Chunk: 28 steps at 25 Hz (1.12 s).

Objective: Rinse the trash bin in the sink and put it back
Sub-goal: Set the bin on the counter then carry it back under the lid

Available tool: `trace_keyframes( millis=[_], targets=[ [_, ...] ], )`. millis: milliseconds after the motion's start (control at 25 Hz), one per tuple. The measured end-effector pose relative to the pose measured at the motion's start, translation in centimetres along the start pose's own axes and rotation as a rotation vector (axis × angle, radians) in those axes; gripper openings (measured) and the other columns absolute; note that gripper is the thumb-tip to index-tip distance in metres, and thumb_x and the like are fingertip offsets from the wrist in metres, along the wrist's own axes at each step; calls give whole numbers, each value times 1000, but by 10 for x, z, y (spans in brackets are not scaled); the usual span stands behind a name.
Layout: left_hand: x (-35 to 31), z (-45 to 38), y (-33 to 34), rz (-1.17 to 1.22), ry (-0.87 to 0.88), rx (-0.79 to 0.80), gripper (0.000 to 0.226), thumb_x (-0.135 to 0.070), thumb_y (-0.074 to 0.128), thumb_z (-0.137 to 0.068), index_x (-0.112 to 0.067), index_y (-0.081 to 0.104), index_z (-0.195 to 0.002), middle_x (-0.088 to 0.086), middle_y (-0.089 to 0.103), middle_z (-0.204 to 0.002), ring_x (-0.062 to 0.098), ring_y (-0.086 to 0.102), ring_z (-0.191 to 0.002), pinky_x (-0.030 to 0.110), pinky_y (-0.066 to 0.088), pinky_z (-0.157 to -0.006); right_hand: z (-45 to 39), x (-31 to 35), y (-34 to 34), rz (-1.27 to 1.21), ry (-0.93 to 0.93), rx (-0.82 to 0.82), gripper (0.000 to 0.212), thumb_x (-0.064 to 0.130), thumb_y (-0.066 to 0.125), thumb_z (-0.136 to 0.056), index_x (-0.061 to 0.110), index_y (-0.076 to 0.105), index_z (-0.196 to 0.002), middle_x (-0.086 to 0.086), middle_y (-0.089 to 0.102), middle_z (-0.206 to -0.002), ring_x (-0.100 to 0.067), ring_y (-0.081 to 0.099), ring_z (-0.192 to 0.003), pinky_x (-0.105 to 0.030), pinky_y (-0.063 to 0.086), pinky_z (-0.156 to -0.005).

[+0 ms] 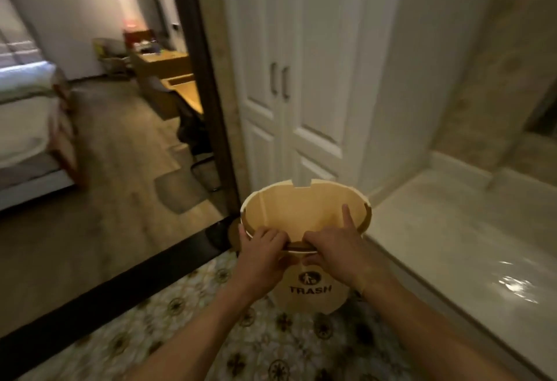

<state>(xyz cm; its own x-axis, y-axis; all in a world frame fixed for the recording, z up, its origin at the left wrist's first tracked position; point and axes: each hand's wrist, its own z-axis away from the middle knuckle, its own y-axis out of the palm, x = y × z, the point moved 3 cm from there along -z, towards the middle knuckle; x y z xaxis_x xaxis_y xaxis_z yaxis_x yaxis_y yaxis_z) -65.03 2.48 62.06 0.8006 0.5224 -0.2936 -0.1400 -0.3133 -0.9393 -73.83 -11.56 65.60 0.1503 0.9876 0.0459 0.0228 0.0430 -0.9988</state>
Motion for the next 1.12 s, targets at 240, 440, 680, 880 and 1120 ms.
trace_keyframes(
  millis=[240,440,680,880,1120],
  targets=[
    [144,68,-53,44,-200,-42,20,-48,59,-89,-35,44,-91,-20,49,-94,7,45,-101,56,20,-113,-71,125,16,-92,42,-73,31,67,56,-81,36,57,-83,11,65,-91,-12,50,-104,-64,4,-111],
    [212,81,-70,-8,-252,-7,21,-52,55,-89,-35,48,-97,-18,54,-104,8,45,-115,57,16,-115,-120,174,34,-311,-6,10,28,57,64,-83,33,53,-77,12,53,-78,-10,51,-83,-23,31,-58],
    [257,28,-58,-153,-301,160,41,-63,61,-79,-30,47,-99,-8,59,-110,16,49,-117,62,1,-116,-196,187,57,-286,11,17,36,60,62,-83,26,65,-93,6,61,-89,-9,49,-83,-30,45,-70],
    [312,-51,-39,-38,-447,242,38,-59,68,-75,-29,49,-86,-7,56,-87,20,55,-102,59,32,-105,-281,167,78,-284,25,7,38,61,61,-83,25,67,-95,4,63,-92,-12,54,-88,-32,49,-73],
    [361,-149,-29,39,-399,283,43,-63,68,-75,-24,54,-86,-3,59,-87,15,54,-83,34,49,-70,-374,129,91,-356,92,30,40,64,61,-82,28,67,-97,9,54,-85,-9,49,-80,-25,36,-61]
  ],
)
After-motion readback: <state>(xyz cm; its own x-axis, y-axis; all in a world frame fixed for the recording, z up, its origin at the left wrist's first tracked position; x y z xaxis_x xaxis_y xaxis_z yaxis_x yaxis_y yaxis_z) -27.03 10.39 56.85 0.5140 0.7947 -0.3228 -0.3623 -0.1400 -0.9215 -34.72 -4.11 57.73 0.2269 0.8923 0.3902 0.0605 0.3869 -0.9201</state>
